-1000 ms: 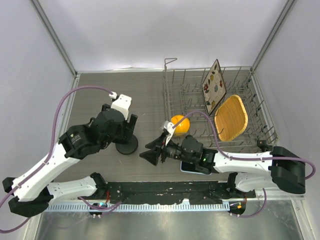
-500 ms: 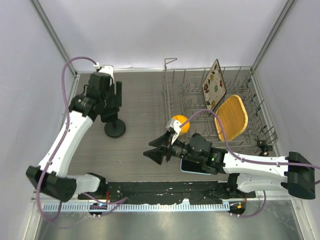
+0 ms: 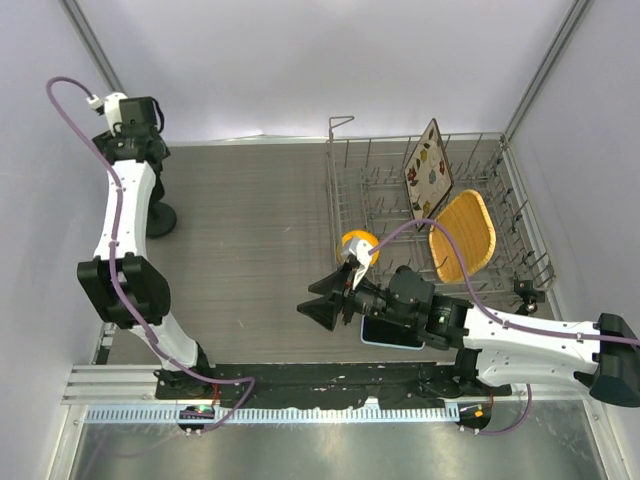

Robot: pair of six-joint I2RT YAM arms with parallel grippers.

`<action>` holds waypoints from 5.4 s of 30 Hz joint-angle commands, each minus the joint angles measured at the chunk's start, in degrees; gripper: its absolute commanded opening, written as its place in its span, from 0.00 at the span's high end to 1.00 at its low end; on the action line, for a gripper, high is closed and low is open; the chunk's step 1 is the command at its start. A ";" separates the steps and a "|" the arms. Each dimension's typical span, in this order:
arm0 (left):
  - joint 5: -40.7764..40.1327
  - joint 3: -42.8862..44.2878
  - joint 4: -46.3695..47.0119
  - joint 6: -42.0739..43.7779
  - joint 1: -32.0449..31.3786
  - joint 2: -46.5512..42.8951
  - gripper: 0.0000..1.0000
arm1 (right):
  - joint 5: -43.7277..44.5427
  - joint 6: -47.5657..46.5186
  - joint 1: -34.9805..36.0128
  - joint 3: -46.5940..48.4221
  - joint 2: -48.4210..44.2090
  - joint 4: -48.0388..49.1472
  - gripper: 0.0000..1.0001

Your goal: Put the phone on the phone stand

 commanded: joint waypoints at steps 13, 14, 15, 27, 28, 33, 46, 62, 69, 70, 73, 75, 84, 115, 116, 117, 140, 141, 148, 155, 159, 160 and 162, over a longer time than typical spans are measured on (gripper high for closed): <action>-14.33 4.01 6.49 -23.93 5.62 2.50 1.00 | 3.50 0.55 -0.15 8.30 2.19 -10.08 0.38; -14.77 3.82 6.49 -25.85 5.71 2.59 1.00 | 3.24 0.56 -0.15 8.65 2.63 -10.34 0.38; -15.38 3.65 6.32 -26.82 5.62 2.68 1.00 | 3.15 0.56 -0.15 9.00 3.50 -10.95 0.38; -18.11 1.10 7.54 -29.38 5.62 3.91 1.00 | 2.88 0.38 -0.06 10.77 4.48 -11.31 0.38; -18.29 0.75 8.24 -29.30 5.62 3.82 1.00 | 2.88 0.81 -0.15 10.51 4.22 -11.05 0.38; -18.11 -1.53 9.91 -28.59 5.62 3.64 0.91 | 2.88 1.26 -0.15 10.06 3.78 -11.48 0.38; -9.26 -2.59 12.91 -22.80 5.62 2.86 0.01 | 3.41 0.91 -0.15 10.77 2.99 -12.19 0.38; 10.77 -21.03 23.95 -24.38 6.15 -31.11 0.00 | 5.95 -4.52 -0.15 17.61 6.94 -24.98 0.38; 50.15 -30.03 48.50 -27.19 5.01 -32.25 0.08 | 5.96 -16.92 -0.85 33.24 13.16 -42.23 0.35; 54.27 -28.80 48.07 -26.93 4.39 -30.82 0.09 | 7.70 -17.02 -1.46 35.53 14.23 -46.07 0.35; 56.33 -25.28 44.65 -24.03 0.97 -27.30 0.13 | 28.84 -8.88 -5.85 45.37 18.96 -51.37 0.33; 55.11 -26.14 44.28 -22.09 -1.75 -27.47 0.12 | 46.99 4.08 -10.75 51.88 20.73 -59.44 0.30; 55.10 -31.77 45.60 -22.62 -6.51 -28.78 0.13 | 81.37 32.96 -23.50 66.22 23.73 -86.87 0.15; 52.63 -34.41 44.11 -20.85 -14.95 -32.83 0.15 | 42.08 45.03 -61.67 33.10 -4.75 -106.58 0.14; 53.16 -34.32 44.19 -21.12 -14.95 -32.22 0.15 | 42.26 43.64 -63.07 32.22 -4.92 -106.49 0.14; 53.51 -34.32 44.28 -21.38 -15.04 -32.04 0.15 | 42.35 42.93 -63.86 31.95 -5.27 -106.58 0.14; 54.66 -34.23 44.46 -21.39 -14.16 -29.49 0.15 | 45.33 37.81 -70.20 24.57 -2.99 -101.13 0.31; 54.31 -34.23 44.20 -21.12 -14.07 -29.58 0.15 | 45.77 38.00 -70.29 24.57 -2.82 -101.22 0.34; 56.59 -34.67 45.78 -23.84 -11.96 -28.61 0.16 | 46.03 38.96 -70.81 24.39 -2.02 -101.48 0.40; 57.73 -34.85 46.13 -25.42 -10.91 -27.47 0.17 | 49.81 39.84 -70.90 29.13 -3.16 -104.29 0.86; 57.91 -35.02 46.92 -25.08 -10.55 -27.56 0.18 | 54.72 39.67 -70.90 33.77 -3.95 -106.41 1.00; 57.48 -35.11 46.92 -24.73 -10.64 -27.47 0.18 | 55.17 38.01 -70.90 34.75 -4.13 -106.15 1.00; 57.12 -35.03 46.39 -24.37 -10.55 -27.21 0.18 | 55.62 36.95 -70.90 37.64 -3.78 -106.05 1.00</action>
